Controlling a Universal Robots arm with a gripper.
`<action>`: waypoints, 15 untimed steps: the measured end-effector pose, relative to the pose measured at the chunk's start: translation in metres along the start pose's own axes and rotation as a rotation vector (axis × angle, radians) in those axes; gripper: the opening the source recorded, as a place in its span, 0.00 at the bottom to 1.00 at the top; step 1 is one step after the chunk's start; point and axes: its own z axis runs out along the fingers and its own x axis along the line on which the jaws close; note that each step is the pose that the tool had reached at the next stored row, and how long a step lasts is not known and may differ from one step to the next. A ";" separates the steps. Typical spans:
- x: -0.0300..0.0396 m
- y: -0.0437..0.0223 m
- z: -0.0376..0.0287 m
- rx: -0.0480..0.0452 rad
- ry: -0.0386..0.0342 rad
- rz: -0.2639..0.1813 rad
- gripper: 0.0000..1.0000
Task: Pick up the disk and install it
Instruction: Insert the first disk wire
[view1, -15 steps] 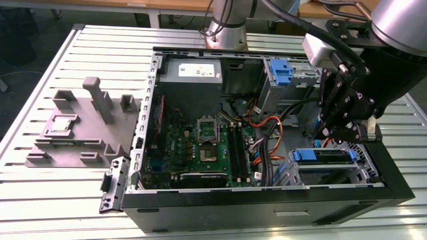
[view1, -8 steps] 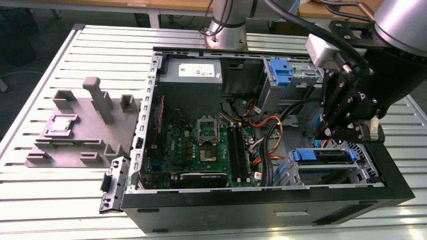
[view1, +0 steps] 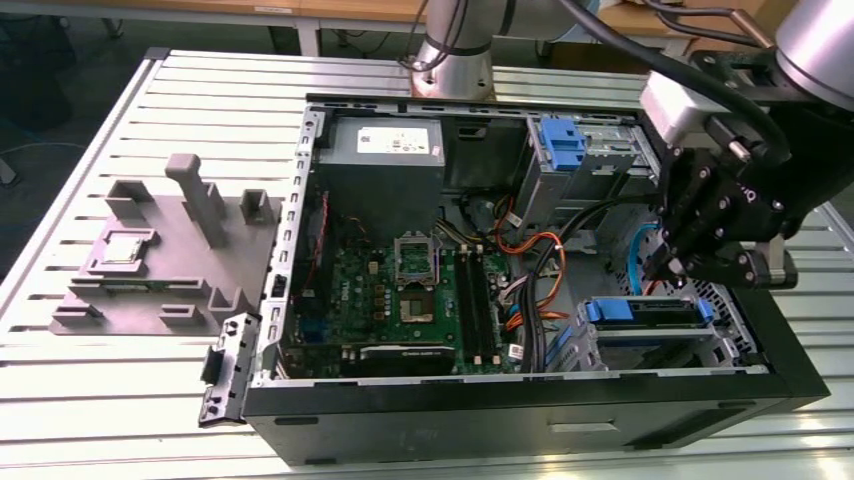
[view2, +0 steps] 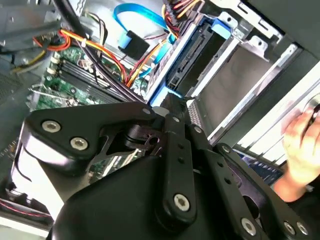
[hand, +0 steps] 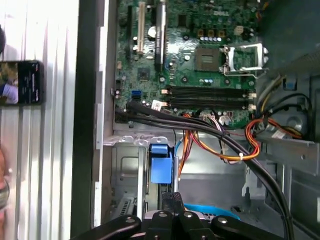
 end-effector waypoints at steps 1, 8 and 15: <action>0.0000 0.0000 0.0002 -0.0004 0.0003 -0.018 0.10; -0.0037 -0.0212 0.0012 -0.0008 0.0007 -0.034 0.10; -0.0093 -0.0419 0.0019 -0.0009 0.0024 -0.034 0.10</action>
